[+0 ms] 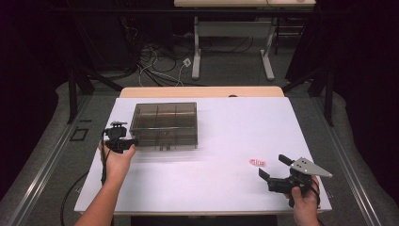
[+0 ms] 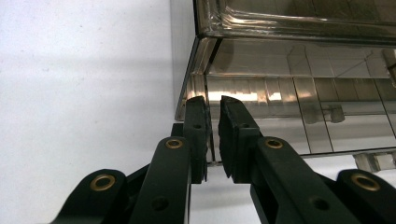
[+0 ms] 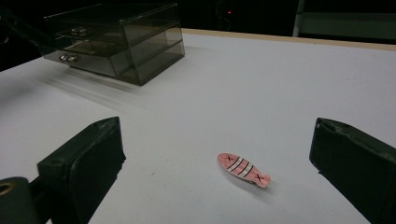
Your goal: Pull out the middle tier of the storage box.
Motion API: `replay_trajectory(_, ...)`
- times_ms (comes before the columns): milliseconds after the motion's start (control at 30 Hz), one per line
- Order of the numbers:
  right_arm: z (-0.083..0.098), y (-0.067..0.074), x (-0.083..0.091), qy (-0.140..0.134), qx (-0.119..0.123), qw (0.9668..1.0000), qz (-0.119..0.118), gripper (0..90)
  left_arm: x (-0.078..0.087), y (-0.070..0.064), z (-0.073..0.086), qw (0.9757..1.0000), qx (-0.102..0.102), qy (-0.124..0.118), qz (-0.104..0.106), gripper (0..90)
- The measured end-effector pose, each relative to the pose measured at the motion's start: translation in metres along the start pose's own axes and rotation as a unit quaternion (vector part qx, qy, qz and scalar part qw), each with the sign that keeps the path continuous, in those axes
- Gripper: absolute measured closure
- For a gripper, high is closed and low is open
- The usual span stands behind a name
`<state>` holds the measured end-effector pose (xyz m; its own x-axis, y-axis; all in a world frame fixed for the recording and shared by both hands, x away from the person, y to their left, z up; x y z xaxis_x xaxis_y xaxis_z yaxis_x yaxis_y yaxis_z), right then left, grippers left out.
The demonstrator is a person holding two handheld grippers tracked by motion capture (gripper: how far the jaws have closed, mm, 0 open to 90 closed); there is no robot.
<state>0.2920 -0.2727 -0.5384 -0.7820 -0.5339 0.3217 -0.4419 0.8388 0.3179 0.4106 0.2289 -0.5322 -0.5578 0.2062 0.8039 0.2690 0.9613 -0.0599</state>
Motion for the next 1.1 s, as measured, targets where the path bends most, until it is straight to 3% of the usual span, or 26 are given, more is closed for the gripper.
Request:
replay_trajectory(200, 0.0002, 0.0006, -0.0007, -0.001, -0.005, 1.0000, -0.002, 2.5, -0.0009, -0.0007, -0.0004, 1.0000, 0.003, 0.006, 0.001, 81.9)
replay_trajectory(700, 0.0001, -0.0004, -0.0012, -0.001, -0.006, 1.0000, -0.002, 2.8, -0.0012, 0.0001, -0.0015, 0.9998, -0.013, 0.016, -0.009, 86.3)
replay_trajectory(1100, 0.0004, 0.0000, -0.0009, 0.001, -0.008, 1.0000, -0.002, 2.8, -0.0018, -0.0004, -0.0016, 0.9999, -0.004, 0.011, -0.012, 87.1)
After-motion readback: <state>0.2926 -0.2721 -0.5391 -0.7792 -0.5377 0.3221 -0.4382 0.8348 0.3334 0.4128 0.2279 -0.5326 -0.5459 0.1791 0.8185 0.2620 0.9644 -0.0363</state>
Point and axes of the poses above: each handheld gripper's, and its own axes: x roughly backward along the jaws, z roughly out of its underside, y roughly to its left, the point moved 4 cm from there along -x, roughly forward along the jaws, and after that the axes turned 12 degrees about -x, right-handed, at the moved point
